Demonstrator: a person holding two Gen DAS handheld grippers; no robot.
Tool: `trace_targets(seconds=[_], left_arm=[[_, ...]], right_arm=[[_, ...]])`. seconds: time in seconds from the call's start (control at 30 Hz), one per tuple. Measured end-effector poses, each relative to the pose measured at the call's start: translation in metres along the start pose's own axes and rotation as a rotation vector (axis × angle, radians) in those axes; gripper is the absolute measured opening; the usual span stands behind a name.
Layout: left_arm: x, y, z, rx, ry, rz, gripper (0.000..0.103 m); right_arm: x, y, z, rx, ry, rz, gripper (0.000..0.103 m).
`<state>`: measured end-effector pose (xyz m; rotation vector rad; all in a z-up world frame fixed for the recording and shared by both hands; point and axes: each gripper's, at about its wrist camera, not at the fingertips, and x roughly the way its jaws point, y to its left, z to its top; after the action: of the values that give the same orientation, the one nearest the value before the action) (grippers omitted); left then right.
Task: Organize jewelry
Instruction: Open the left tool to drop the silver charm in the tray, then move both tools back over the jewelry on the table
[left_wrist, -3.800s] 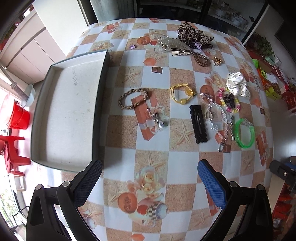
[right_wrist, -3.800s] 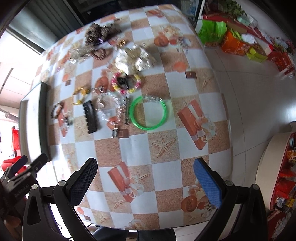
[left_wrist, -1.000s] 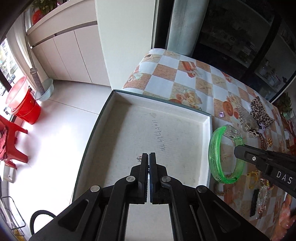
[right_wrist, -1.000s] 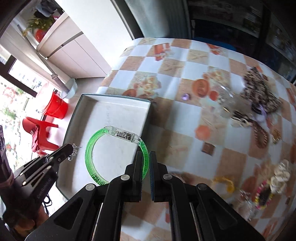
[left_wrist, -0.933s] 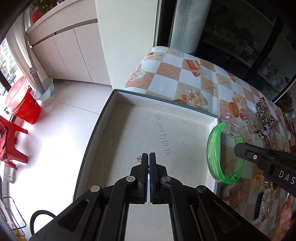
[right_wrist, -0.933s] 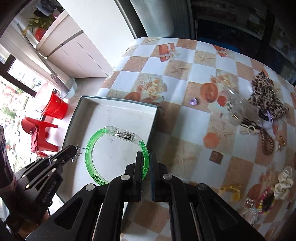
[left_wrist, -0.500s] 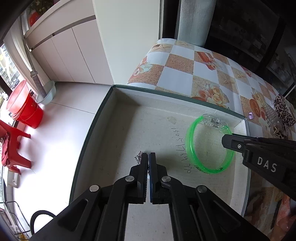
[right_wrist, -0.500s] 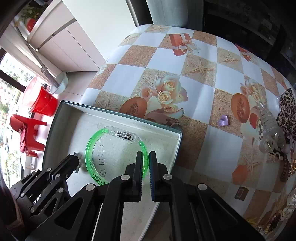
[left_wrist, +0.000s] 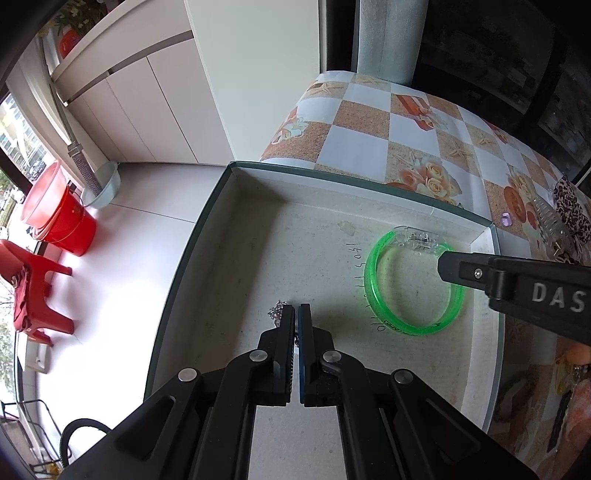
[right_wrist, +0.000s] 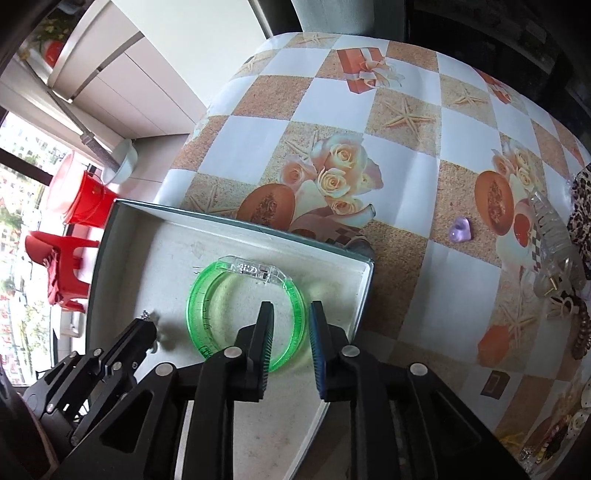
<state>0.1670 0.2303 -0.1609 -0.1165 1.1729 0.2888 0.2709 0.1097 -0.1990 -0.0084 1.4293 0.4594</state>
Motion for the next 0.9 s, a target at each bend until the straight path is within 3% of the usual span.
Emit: trace_targets(seconds=[0.07,0.1,0.3,0.67,0.7,0.73,0.77,0.8,0.9], left_arm=[[-0.001,0.0,-0.001,-0.002,0.002,0.0,0.004],[-0.001,-0.001,-0.002,-0.001,0.007,-0.003,0.004],[0.001,-0.006,-0.005,0.006,0.022,-0.012,0.004],[-0.01,-0.014,-0.006,0.033,0.004,0.005,0.004],[-0.011,-0.014,-0.006,0.032,0.002,0.005,0.013],[-0.012,-0.014,-0.006,0.03,0.002,0.006,0.036],[-0.013,-0.014,-0.007,0.024,0.006,0.015,0.103],[-0.015,-0.014,-0.007,0.01,-0.022,0.041,0.099],[-0.011,-0.016,-0.008,0.022,-0.036,0.048,0.103]], right_arm=[[-0.019,0.0,-0.003,0.009,-0.034,0.01,0.052],[-0.028,-0.002,-0.005,0.014,-0.053,0.02,0.054],[-0.071,-0.021,-0.036,0.034,-0.095,0.024,0.057],[-0.101,-0.075,-0.106,0.112,-0.112,-0.008,0.059],[-0.104,-0.079,-0.112,0.119,-0.112,-0.011,0.059],[-0.108,-0.084,-0.119,0.129,-0.112,-0.011,0.059],[-0.109,-0.087,-0.123,0.136,-0.111,-0.011,0.059],[-0.112,-0.091,-0.129,0.146,-0.109,-0.01,0.059],[-0.118,-0.103,-0.142,0.169,-0.111,-0.018,0.06]])
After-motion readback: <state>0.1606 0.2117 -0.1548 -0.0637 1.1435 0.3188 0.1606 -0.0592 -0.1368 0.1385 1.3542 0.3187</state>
